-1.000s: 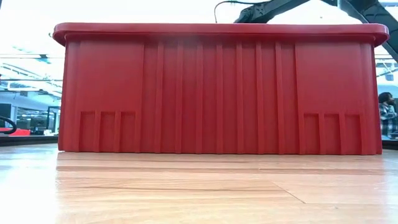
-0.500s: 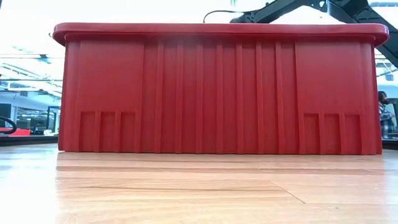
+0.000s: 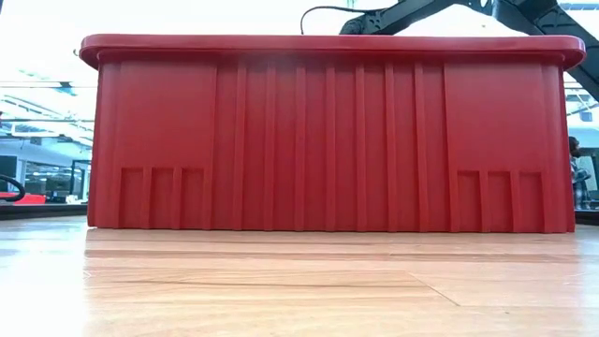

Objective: Pick and place slides into bin
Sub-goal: Put the black slide into the red bin, then return to Home Position

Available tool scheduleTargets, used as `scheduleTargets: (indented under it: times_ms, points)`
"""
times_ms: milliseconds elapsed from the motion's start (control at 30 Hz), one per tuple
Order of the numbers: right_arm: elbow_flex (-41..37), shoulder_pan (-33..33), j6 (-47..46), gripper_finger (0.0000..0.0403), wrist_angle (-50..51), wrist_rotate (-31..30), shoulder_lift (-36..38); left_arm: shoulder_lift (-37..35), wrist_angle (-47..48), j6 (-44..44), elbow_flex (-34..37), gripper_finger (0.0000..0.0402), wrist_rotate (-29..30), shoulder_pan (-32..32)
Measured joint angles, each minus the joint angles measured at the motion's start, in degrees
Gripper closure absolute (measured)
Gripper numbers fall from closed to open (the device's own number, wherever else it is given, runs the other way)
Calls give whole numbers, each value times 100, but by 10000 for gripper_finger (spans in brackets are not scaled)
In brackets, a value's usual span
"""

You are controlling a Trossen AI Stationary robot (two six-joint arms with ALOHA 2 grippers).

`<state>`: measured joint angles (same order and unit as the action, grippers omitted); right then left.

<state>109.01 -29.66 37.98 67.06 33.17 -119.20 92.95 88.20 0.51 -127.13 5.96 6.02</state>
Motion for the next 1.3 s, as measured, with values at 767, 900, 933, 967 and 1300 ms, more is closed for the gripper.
scheduleTargets:
  times_ms: [767, 900, 933, 967, 1300]
  points:
    - [-2, 156, -127, 282, -548, -1231, 2, 0, 2, -105, 0, 218, -2, 2]
    - [-2, 158, -136, 241, -531, -1207, 2, 0, 2, -105, 0, 218, -1, 1]
    - [-2, 158, -163, 231, -529, -1207, 2, 0, 2, -100, 0, 218, -2, 1]
    - [-2, 158, -198, 222, -527, -1207, 2, 0, 2, -85, 0, 218, -2, 0]
    - [-2, 23, -643, 164, -510, -1384, 30, 0, 2, 34, 0, 218, 4, 0]
